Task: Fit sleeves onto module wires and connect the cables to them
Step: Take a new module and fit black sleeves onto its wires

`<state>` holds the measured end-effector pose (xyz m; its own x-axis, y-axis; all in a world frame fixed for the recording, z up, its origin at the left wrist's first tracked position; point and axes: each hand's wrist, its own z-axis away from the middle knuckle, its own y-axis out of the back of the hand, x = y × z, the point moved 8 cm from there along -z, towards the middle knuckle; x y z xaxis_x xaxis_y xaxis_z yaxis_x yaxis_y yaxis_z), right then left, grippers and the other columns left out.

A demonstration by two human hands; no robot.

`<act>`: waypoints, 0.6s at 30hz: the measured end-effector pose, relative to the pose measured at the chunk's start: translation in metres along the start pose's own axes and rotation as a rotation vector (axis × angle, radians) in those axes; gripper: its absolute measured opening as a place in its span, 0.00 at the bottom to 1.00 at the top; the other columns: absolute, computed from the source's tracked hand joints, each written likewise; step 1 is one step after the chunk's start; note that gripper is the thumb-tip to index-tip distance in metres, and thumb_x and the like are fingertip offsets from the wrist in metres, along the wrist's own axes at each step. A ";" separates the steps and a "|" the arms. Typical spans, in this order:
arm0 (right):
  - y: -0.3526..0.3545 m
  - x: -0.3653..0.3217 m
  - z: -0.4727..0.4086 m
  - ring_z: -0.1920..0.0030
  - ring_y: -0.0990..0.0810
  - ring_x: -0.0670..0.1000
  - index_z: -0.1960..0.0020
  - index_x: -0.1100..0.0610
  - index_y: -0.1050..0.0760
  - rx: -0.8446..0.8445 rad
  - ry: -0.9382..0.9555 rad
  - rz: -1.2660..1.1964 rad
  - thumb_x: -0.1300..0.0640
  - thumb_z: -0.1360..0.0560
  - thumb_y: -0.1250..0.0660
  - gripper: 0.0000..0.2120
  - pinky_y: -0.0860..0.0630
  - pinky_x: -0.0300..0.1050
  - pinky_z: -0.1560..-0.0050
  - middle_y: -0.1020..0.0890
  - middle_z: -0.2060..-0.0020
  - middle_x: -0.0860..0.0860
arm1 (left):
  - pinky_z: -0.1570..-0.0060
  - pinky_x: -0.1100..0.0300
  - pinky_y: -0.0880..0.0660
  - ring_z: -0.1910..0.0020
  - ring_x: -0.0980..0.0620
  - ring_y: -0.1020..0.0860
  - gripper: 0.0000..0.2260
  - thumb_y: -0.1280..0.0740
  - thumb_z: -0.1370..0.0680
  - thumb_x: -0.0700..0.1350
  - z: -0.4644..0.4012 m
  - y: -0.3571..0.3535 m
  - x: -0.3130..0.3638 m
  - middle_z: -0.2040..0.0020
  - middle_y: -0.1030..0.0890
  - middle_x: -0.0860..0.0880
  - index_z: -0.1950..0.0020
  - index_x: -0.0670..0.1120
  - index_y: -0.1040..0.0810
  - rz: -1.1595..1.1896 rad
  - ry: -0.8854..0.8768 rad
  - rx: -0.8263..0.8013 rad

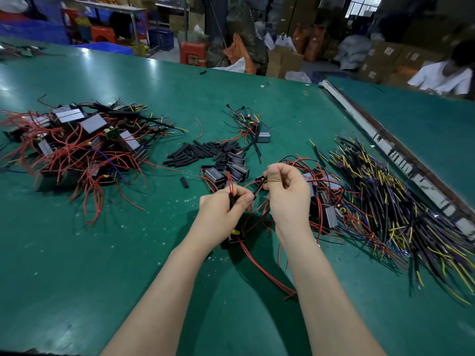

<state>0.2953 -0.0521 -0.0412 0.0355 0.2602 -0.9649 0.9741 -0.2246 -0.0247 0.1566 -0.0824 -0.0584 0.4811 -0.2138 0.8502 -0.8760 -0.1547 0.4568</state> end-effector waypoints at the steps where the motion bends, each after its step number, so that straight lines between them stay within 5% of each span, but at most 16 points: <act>1: 0.002 -0.001 0.000 0.67 0.26 0.42 0.58 0.49 0.27 0.026 0.006 0.003 0.59 0.20 0.37 0.08 0.29 0.40 0.61 0.21 0.63 0.46 | 0.39 0.45 0.31 0.59 0.58 0.24 0.11 0.36 0.21 0.48 0.001 -0.001 0.001 0.67 0.22 0.62 0.63 0.58 0.27 0.006 -0.006 -0.006; 11: 0.000 0.003 -0.006 0.67 0.23 0.42 0.50 0.51 0.22 -0.124 -0.178 -0.192 0.52 0.19 0.40 0.08 0.29 0.33 0.69 0.18 0.65 0.43 | 0.48 0.57 0.26 0.61 0.60 0.22 0.10 0.35 0.21 0.46 -0.002 0.003 -0.010 0.68 0.20 0.61 0.60 0.59 0.25 0.121 0.014 -0.004; 18: -0.009 -0.003 -0.001 0.65 0.22 0.39 0.56 0.51 0.22 -0.320 -0.087 -0.015 0.56 0.21 0.36 0.07 0.29 0.31 0.67 0.18 0.66 0.43 | 0.50 0.55 0.26 0.59 0.52 0.21 0.09 0.35 0.21 0.46 -0.001 0.003 -0.009 0.64 0.19 0.55 0.60 0.57 0.24 0.090 -0.003 -0.003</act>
<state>0.2868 -0.0497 -0.0377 0.0150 0.1767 -0.9842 0.9956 0.0885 0.0310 0.1494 -0.0798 -0.0641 0.4003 -0.2301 0.8870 -0.9159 -0.1321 0.3790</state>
